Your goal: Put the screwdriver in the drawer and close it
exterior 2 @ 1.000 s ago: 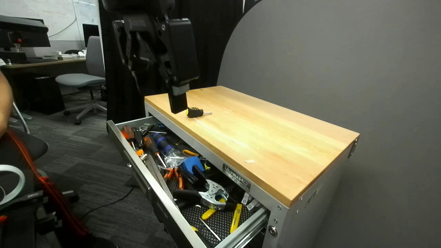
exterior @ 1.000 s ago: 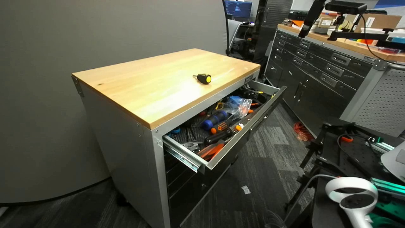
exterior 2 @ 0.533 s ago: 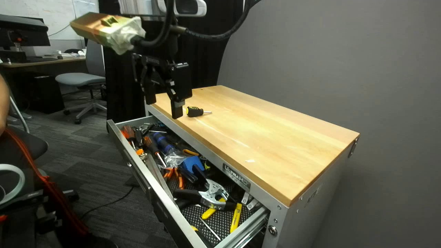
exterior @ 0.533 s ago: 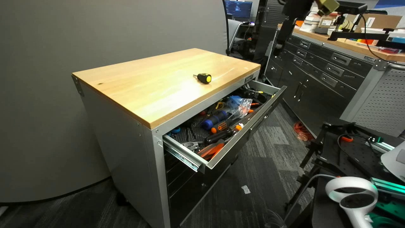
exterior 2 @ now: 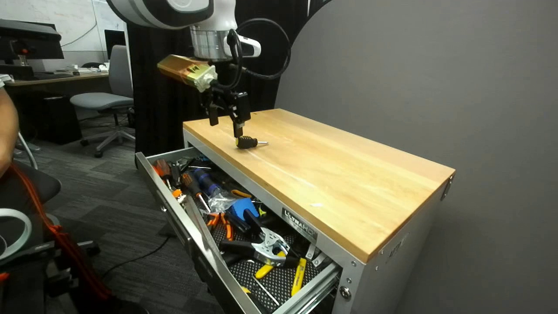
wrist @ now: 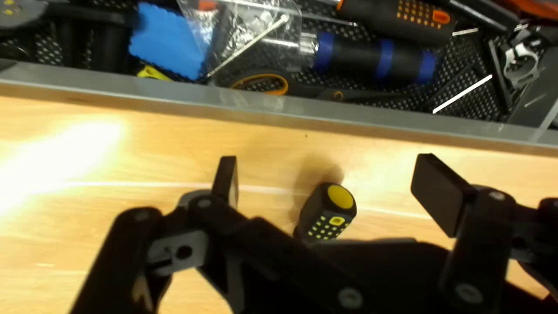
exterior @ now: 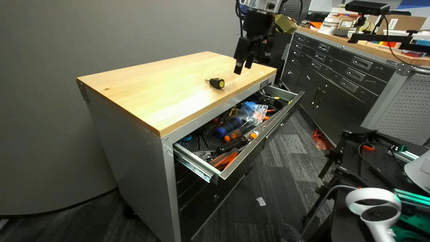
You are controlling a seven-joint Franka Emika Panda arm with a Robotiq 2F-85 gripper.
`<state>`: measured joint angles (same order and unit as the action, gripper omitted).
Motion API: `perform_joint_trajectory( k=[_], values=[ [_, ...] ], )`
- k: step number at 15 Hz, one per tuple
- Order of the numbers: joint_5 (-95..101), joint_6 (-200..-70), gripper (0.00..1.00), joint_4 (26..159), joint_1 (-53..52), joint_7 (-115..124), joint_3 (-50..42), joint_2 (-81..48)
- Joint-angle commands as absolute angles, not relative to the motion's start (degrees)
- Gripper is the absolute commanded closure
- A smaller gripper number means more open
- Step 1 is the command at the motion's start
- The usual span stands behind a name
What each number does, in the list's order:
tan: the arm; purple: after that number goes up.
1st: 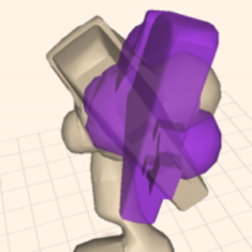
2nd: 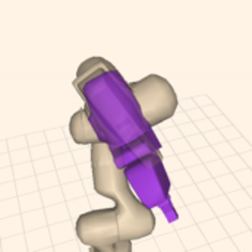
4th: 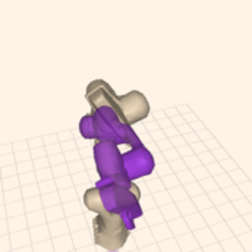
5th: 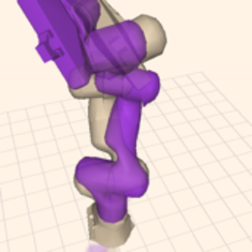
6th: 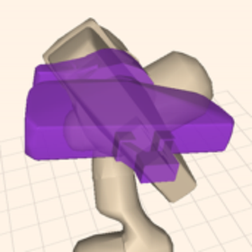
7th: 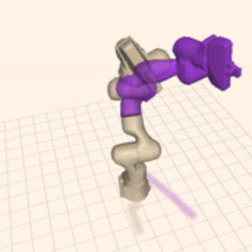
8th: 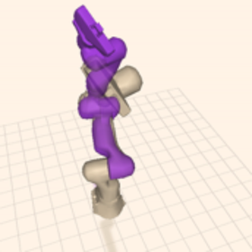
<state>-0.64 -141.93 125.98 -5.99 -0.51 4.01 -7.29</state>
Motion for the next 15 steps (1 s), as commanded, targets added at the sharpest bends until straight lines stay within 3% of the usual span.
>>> perform_joint_trajectory(
  k=[1, 9, 10, 12, 15],
  values=[
    [0.1, -146.6, 0.00, 118.9, -6.8, 6.7, 4.3, -14.6],
    [2.6, -153.5, 0.00, 114.8, -9.9, 16.2, 1.8, -21.5],
    [4.2, -154.6, 0.25, 114.9, -10.7, 17.6, 0.8, -21.9],
    [7.1, -156.1, 0.32, 115.2, -12.0, 20.2, -1.1, -22.3],
    [8.8, -157.0, 0.58, 115.6, -13.0, 22.4, -2.9, -22.8]
  ],
)
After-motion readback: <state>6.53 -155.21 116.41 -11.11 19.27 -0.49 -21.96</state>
